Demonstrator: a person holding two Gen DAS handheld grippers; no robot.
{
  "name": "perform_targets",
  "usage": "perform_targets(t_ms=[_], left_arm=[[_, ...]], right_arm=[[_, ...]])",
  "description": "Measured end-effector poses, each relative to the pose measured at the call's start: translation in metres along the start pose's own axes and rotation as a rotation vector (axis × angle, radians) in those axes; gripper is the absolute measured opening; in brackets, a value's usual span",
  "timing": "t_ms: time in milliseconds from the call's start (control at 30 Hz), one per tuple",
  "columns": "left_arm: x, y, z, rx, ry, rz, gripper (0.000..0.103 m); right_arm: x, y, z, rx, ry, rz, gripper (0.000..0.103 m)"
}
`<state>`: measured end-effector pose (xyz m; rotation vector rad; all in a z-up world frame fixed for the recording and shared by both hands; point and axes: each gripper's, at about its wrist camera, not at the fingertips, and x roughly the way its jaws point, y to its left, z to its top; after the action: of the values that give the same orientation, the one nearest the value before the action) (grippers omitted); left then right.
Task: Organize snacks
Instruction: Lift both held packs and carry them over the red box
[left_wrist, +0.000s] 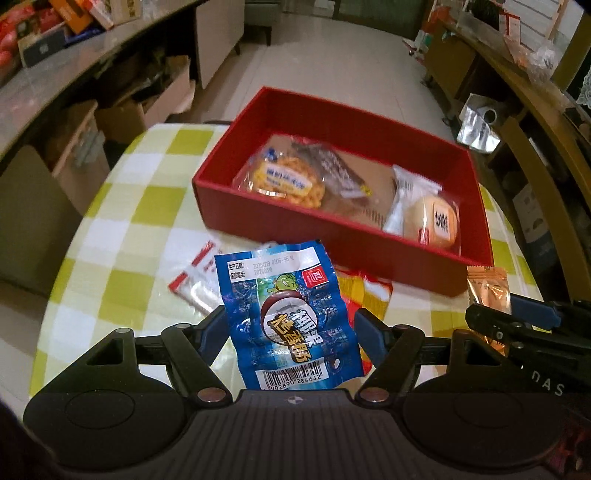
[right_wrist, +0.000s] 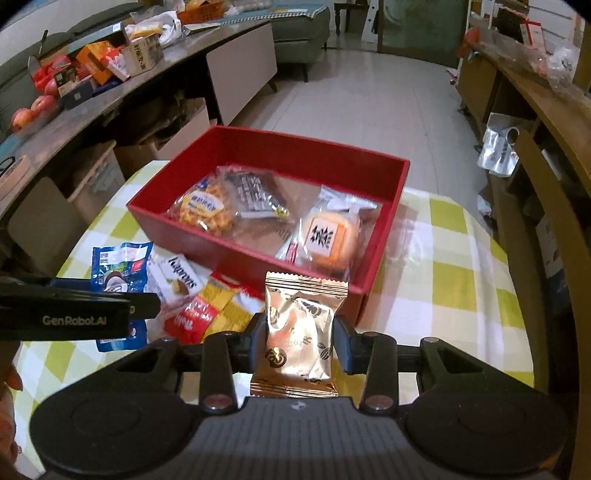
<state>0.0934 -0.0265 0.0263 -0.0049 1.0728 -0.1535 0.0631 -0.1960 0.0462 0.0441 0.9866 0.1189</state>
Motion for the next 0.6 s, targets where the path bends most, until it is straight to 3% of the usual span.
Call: perform_targets(t_ms=[600], left_arm=[[0.017, -0.016, 0.056, -0.029, -0.065, 0.002, 0.078]], right_arm=[[0.024, -0.019, 0.049, 0.042, -0.069, -0.022, 0.047]])
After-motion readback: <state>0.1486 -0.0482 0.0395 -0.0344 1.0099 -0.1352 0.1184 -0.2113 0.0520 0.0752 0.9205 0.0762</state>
